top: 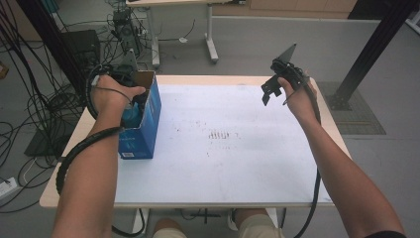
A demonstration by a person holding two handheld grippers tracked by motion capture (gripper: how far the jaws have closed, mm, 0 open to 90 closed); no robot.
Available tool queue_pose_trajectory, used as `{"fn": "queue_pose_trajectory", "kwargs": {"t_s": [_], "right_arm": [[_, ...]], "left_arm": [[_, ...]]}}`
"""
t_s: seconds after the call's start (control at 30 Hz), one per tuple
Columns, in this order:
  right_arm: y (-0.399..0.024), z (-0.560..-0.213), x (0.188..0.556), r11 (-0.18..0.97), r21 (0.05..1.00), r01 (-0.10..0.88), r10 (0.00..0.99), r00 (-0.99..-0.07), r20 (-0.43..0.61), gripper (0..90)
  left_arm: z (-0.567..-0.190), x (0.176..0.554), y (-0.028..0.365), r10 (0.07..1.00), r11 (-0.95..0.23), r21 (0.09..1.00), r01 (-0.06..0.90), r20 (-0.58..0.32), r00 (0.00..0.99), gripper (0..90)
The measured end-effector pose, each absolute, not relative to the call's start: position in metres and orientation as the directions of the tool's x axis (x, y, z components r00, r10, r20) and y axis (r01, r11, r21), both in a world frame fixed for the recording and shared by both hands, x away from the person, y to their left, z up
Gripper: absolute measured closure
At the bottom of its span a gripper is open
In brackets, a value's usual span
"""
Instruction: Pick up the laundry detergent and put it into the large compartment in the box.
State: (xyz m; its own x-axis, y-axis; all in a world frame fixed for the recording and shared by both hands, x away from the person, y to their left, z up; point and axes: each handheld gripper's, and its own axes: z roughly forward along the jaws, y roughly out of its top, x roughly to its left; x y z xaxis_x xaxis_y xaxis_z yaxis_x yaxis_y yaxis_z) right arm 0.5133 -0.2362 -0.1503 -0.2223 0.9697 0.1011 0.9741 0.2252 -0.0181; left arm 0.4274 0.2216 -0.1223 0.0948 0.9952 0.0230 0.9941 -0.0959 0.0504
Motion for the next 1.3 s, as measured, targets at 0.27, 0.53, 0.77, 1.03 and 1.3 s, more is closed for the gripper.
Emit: {"fn": "queue_pose_trajectory", "kwargs": {"t_s": [0.27,0.53,0.77,1.03,1.3], "right_arm": [[-0.236,-0.149,0.514,0.219,-0.016,0.976,0.971,-0.216,0.100,4.6],[-0.232,-0.149,0.517,0.215,-0.021,0.976,0.972,-0.212,0.098,4.7],[-0.232,-0.146,0.521,0.206,-0.023,0.978,0.974,-0.202,0.101,4.7],[-0.237,-0.139,0.522,0.192,-0.013,0.981,0.976,-0.190,0.106,4.6],[-0.242,-0.139,0.524,0.182,-0.018,0.983,0.978,-0.179,0.110,4.6]], "left_arm": [[-0.084,0.416,0.217,0.985,-0.168,0.080,0.982,0.056,0.164,21.2],[-0.060,0.406,0.184,0.930,-0.366,0.103,0.925,0.084,0.359,14.2],[-0.054,0.397,0.145,0.805,-0.593,0.090,0.800,0.098,0.585,10.6],[-0.048,0.383,0.106,0.633,-0.775,0.089,0.626,0.100,0.768,10.5],[-0.043,0.369,0.070,0.474,-0.880,0.077,0.468,0.095,0.875,11.1]]}}
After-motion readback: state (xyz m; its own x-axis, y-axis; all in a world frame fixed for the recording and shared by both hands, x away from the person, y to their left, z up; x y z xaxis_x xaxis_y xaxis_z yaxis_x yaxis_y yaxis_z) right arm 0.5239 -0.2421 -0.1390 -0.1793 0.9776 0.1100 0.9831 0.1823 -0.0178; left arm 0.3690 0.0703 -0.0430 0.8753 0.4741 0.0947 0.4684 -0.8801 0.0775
